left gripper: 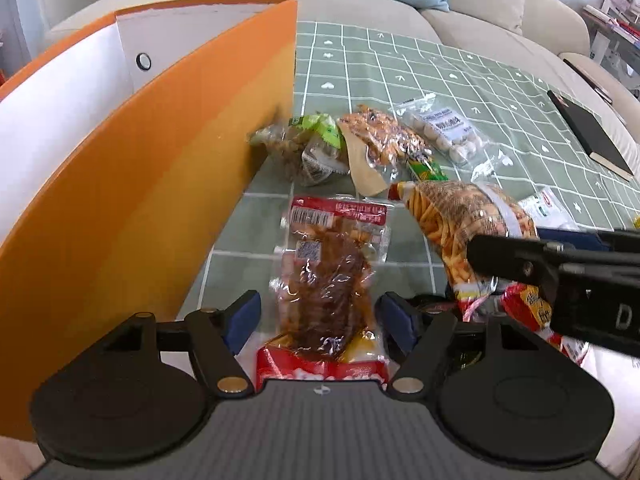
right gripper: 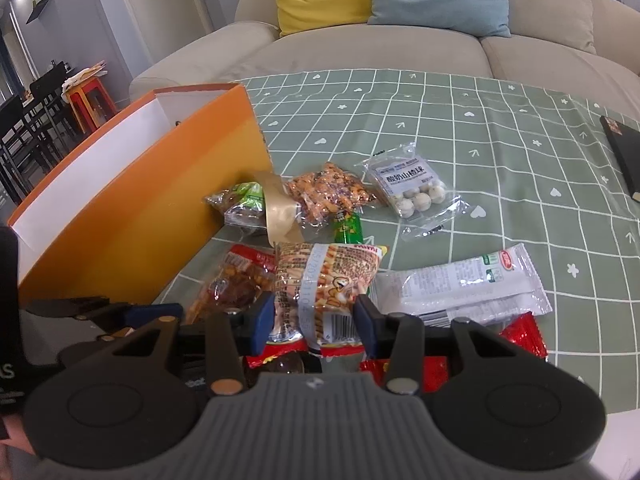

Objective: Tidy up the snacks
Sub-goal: 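Close the left tool on the meat pack while the right tool grips the peanut bag, then carry both packs over the orange box and open both tools to drop them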

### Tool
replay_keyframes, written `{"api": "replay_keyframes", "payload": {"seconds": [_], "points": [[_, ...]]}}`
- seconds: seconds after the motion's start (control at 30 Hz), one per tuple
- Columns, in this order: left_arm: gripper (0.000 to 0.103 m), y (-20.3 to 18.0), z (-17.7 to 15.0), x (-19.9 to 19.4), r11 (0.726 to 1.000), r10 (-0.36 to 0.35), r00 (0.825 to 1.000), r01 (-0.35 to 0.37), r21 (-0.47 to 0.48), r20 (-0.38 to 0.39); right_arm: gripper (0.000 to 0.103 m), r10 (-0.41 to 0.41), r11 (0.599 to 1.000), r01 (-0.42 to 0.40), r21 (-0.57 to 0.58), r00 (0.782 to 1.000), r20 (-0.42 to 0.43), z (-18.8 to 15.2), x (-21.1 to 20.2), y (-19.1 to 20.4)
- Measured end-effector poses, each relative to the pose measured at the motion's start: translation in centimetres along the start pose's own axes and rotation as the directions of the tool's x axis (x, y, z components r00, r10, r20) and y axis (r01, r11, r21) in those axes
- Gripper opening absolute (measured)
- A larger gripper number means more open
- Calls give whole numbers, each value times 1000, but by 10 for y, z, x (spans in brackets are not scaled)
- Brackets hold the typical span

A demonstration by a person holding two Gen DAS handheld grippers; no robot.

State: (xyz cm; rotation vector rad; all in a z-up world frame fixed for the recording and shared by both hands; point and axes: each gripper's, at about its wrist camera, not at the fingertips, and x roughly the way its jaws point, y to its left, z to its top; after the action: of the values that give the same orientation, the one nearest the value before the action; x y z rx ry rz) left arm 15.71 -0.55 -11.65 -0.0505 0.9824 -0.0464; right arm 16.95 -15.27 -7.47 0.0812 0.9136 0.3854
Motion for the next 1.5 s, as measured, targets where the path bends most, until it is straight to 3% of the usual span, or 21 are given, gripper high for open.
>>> {"api": "replay_keyframes", "payload": {"seconds": [0.13,0.23,0.53,1.1,1.5], "points": [[81,-8,4,4,1000,11,1000,-12,27,20,42,7,1000,-7,18,1000,-2,0,2,-2],[68,-13,4,6,998,19,999,-22,54,43,42,-6,1000,6,14,1000,-2,0,3,-3],[63,-13,2,4,998,21,997,-25,52,68,41,-10,1000,10,6,1000,7,-1,2,-2],[62,-4,6,-71,998,-45,982,52,-35,181,38,31,999,-28,-24,990,137,10,-52,7],[62,34,28,-131,993,-7,951,42,-106,309,37,71,997,-62,-52,977,199,30,-83,34]]}}
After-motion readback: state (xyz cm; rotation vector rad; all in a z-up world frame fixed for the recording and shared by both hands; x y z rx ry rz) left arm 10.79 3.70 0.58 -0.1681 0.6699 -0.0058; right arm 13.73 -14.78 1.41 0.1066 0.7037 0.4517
